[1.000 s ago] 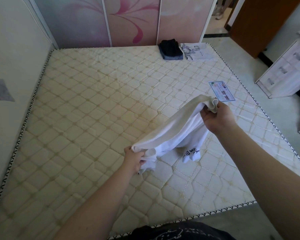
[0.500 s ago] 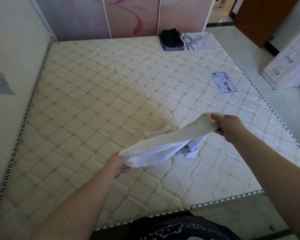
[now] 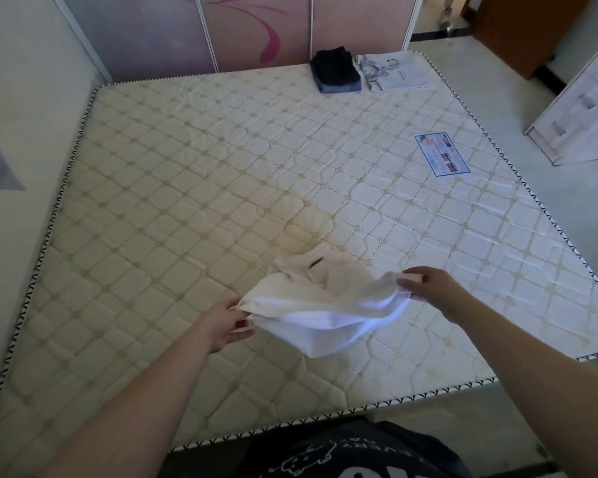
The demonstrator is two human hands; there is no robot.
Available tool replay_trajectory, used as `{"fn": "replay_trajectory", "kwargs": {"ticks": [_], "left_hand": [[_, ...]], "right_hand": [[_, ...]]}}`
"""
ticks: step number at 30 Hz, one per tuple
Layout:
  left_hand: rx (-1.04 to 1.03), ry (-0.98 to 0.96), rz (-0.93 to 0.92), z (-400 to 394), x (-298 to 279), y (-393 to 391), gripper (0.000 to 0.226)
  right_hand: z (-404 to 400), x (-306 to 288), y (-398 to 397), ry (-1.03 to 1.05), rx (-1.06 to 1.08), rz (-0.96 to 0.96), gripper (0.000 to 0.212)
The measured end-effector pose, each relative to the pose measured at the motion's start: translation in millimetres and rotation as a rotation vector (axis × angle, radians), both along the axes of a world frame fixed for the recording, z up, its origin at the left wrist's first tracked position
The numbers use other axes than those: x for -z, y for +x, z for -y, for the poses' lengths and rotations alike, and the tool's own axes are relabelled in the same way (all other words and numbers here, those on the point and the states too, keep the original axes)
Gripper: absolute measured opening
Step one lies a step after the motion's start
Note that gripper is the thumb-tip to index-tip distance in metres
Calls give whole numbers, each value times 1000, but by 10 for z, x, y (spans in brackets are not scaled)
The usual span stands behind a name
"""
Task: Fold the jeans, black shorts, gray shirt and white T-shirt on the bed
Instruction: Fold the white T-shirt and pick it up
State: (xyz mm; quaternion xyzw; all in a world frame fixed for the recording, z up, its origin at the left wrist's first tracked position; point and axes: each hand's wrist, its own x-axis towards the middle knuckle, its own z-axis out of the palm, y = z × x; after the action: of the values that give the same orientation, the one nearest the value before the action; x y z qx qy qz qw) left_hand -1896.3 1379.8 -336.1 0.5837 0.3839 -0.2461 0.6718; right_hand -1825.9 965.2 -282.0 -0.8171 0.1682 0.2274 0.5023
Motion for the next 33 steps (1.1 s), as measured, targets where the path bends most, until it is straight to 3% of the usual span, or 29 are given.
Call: {"fn": "replay_trajectory", "kwargs": {"ticks": [3,7,9,13,16,18,20,25,28,33], "left_hand": [[97,97,-22,265,3,-66,29],[107,354,-23,604,95,-128,23],[10,370,-45,712,155,-157,24],[-351,165,-124,748,177,-147,28],[-494,252,-105,789,206,-167,25],[-359,466,-23,802,245,-235,31],[-149,542,6,798,251,-315,31],[481,839,87,674,264,-523,41],[586,906,61,639,294,-643,46],[441,965,-10,589,346,-753,34]], "right_hand": [[145,99,-112,7,-147,-101,42],[301,321,-160,-253,-118,-46,23],[392,411,-135,-205,-24,-104,13],[638,610,-109,-253,1,-152,30],[855,765,-175,-288,-9,-171,26],[1011,835,-223,-312,-44,-171,18],[1145,860,-288,-299,-51,-155,13],[1385,956,-418,-355,-33,-194,17],[1422,979,-459,-381,-78,-268,25],[1385,1043,-491,-395,21,-270,26]]}}
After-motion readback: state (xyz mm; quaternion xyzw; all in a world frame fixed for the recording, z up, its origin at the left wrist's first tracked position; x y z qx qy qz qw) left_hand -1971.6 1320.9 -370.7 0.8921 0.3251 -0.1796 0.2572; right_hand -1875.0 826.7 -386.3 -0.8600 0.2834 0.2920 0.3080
